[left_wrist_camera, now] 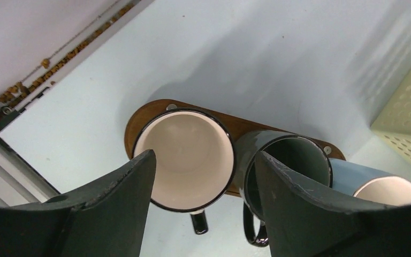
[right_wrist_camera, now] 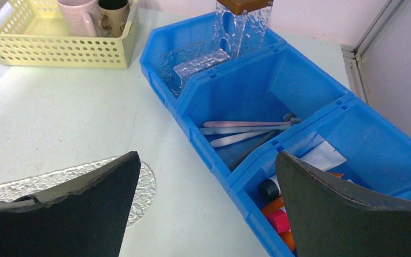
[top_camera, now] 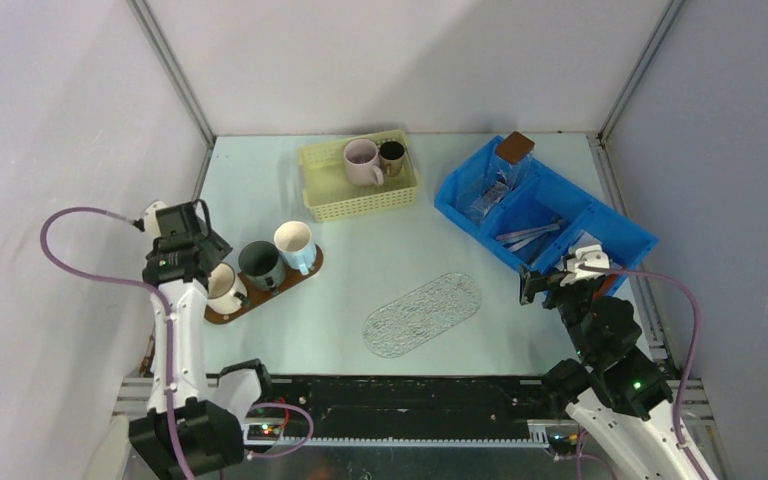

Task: Prepare toiletry sets of a toothbrush and toothpaste on the tray
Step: Adjust the cup on the tray.

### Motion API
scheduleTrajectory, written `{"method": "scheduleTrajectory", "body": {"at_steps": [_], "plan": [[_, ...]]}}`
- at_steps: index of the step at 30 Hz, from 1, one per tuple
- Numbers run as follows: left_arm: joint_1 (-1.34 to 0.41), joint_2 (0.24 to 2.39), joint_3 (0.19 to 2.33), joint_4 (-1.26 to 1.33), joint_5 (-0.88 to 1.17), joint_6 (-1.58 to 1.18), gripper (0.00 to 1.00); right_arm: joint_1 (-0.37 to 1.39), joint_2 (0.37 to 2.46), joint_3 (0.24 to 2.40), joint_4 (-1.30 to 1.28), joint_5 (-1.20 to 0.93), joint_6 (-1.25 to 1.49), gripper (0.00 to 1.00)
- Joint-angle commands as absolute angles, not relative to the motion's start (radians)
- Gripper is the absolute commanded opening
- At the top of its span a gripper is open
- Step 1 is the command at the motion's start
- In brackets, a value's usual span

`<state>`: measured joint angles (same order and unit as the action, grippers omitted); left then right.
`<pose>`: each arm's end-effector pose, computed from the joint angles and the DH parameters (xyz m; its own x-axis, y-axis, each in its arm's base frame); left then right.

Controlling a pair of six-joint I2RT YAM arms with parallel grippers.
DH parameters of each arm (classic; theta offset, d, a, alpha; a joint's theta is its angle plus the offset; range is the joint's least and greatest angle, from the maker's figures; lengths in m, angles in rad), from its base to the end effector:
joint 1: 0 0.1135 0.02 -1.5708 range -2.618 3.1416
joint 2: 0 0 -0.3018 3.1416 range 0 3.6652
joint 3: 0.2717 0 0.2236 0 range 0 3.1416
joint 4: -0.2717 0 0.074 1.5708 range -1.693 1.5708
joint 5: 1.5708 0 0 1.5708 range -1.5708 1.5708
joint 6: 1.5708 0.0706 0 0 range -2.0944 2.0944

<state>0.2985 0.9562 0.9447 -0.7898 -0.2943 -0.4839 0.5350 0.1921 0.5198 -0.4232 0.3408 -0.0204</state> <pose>0.1474 0.0668 0.3159 -0.3870 -0.5849 -0.7128 -0.7393 0.6589 -0.1393 0.0536 0.0043 0.2839 -0.0781 -0.0686 -0.9946 -0.1959 0.9792 -0.0522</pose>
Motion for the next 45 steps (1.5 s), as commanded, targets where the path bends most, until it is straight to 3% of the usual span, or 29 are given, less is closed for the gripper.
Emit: {"method": "scheduleTrajectory", "body": {"at_steps": [1, 20, 34, 45], "plan": [[0.259, 1.011, 0.944, -0.767, -0.389, -0.636, 0.73, 0.541, 0.227, 0.534, -0.392, 0.353, -0.038, 1.0], [0.249, 1.234, 0.942, -0.659, -0.306, -0.705, 0.46, 0.539, 0.204, 0.534, -0.408, 0.385, -0.048, 1.0], [0.238, 1.179, 0.914, -0.726, -0.286, -0.696, 0.15, 0.527, 0.213, 0.526, -0.395, 0.385, -0.051, 1.0], [0.237, 1.164, 0.894, -0.716, -0.29, -0.716, 0.13, 0.522, 0.217, 0.525, -0.394, 0.373, -0.052, 1.0]]}}
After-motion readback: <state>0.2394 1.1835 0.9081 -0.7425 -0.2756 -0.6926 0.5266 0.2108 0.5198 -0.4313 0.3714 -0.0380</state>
